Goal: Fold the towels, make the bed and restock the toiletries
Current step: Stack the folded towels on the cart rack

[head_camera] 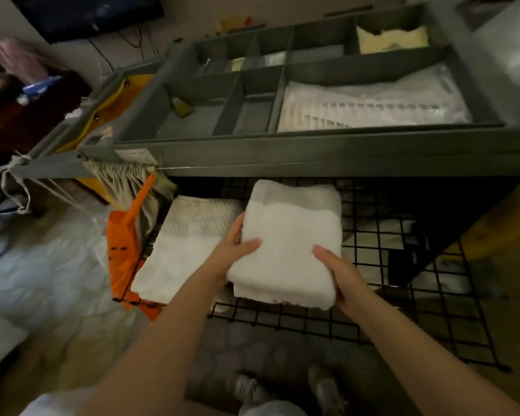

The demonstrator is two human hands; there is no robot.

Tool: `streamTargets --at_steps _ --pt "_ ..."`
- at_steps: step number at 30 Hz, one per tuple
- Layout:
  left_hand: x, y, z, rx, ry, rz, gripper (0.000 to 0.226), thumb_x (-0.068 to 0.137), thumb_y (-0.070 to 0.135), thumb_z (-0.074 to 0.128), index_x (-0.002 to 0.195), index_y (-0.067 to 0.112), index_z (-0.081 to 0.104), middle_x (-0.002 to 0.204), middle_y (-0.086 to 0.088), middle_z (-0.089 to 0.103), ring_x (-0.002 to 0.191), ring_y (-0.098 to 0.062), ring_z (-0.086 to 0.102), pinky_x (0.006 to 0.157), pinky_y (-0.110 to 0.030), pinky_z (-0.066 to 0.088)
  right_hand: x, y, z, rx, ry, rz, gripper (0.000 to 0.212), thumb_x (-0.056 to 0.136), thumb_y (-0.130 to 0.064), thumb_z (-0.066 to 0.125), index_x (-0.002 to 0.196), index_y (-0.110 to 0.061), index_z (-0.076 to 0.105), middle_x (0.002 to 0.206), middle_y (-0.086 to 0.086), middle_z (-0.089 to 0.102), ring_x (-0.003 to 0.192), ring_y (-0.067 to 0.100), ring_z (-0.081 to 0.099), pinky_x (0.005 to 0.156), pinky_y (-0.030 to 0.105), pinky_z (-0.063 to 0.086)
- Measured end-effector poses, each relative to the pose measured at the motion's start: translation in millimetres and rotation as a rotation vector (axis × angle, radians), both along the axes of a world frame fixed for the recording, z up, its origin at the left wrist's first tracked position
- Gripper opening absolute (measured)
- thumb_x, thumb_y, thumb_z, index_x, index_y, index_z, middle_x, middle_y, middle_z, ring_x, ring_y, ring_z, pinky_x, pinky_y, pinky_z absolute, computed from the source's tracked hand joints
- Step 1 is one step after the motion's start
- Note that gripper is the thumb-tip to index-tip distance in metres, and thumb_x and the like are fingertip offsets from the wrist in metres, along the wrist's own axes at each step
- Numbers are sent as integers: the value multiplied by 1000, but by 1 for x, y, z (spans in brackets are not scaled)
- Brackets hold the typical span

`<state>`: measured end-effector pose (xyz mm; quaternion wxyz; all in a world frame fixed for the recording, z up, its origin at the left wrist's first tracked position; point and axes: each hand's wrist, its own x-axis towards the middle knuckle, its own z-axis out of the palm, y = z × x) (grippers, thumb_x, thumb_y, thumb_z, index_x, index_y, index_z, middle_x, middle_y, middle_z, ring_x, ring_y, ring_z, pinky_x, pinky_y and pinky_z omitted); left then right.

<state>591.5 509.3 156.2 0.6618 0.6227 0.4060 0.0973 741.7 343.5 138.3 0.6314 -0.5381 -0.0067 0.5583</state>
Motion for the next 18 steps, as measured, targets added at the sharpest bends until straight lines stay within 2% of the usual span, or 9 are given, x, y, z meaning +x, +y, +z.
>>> streamTargets --at_steps 2,4,8,9,10,13,15,18 --pt "-3 6 -11 128 229 -49 74 81 36 69 144 28 32 138 -3 49 123 -22 51 99 -39 46 -5 6 -15 -69 -61 52 64 80 -35 68 136 -17 44 125 8 61 107 26 61 87 41 52" --pt "-4 8 -19 284 450 -100 67 89 37 63 146 22 31 139 -6 49 123 -24 48 102 -36 41 -13 5 -30 -176 -187 85 68 84 -42 65 142 -20 37 132 6 55 109 24 57 94 42 49" --pt "0 -5 -18 389 428 -66 68 93 35 56 150 21 21 142 -4 44 128 -24 43 101 -27 32 -20 3 -27 -263 -336 108 61 93 -42 54 144 -18 30 131 4 49 105 21 51 90 35 45" --pt "-1 -12 -20 406 419 -52 68 94 36 53 151 20 19 145 -4 40 130 -24 41 103 -26 29 -21 4 -23 -284 -424 105 58 93 -40 55 142 -19 31 131 2 49 105 21 51 90 36 45" --pt "-4 -21 -20 453 428 -35 68 95 39 50 151 19 18 147 -5 38 131 -24 40 105 -27 28 -22 5 -18 -328 -592 115 57 90 -39 56 139 -20 33 133 4 48 107 21 51 92 39 46" --pt "-15 -46 -6 721 518 70 62 97 42 44 150 21 20 146 -6 36 128 -24 41 104 -39 38 -31 11 13 -475 -1200 226 64 83 -33 59 139 -18 32 138 6 38 121 25 40 102 46 38" --pt "-28 -59 15 873 526 136 56 97 40 40 147 20 30 146 -6 39 128 -24 43 102 -41 39 -47 23 40 -404 -1386 312 60 84 -30 59 138 -17 36 139 4 38 125 24 37 107 42 32" --pt "-69 -65 42 1014 543 267 55 90 41 32 134 15 51 136 -10 52 119 -29 53 95 -45 46 -95 57 76 -148 -1567 523 49 87 -33 58 133 -21 45 136 1 46 126 20 39 112 42 25"
